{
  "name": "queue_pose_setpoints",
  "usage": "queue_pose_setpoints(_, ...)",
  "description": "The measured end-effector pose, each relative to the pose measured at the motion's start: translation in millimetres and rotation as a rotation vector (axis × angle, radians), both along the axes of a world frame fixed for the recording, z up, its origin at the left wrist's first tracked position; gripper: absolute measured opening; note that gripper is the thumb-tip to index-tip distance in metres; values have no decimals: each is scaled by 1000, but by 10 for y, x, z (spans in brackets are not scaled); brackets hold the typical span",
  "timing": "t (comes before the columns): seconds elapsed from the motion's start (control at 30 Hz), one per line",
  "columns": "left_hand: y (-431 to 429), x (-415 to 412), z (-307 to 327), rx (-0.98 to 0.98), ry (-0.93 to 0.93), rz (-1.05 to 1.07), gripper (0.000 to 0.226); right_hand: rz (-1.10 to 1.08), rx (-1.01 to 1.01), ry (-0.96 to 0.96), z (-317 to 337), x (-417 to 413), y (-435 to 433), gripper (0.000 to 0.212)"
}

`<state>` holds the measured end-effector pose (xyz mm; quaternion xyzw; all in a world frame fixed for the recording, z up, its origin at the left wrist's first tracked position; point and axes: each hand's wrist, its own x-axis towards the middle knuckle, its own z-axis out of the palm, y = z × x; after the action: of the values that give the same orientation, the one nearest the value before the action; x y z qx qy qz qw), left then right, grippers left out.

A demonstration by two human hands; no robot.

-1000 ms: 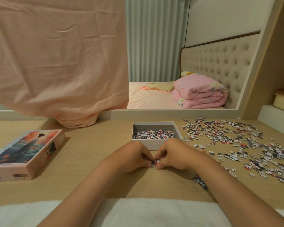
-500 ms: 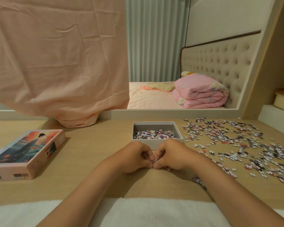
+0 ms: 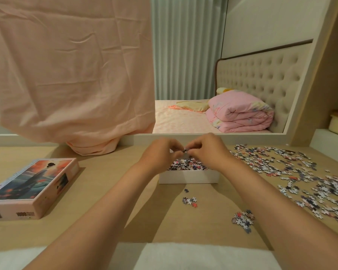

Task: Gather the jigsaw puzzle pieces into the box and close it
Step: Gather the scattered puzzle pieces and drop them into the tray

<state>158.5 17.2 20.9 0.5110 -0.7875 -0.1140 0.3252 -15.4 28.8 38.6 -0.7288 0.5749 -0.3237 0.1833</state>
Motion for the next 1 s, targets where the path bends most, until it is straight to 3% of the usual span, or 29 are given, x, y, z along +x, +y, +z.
queue_pose_setpoints(0.1, -31, 45, -119, 14, -195, 37, 22, 44, 71, 281, -79, -54, -41, 21)
queue_pose_setpoints(0.27, 174, 145, -264, -214, -108, -15, 16, 62, -47, 242, -69, -158, 180, 15)
queue_pose_setpoints(0.37, 391, 120, -283, -86, -188, -153, 17, 187, 175, 305, -120, -160, 410, 9)
queue_pose_setpoints(0.5, 507, 70, -401, 95, -470, -242, 39, 240, 265, 489, -286, -111, 538, 31)
queue_pose_setpoints(1.0, 458, 51, -456, 174, -295, -278, 17, 164, 319, 276, -392, -23, 547, 11)
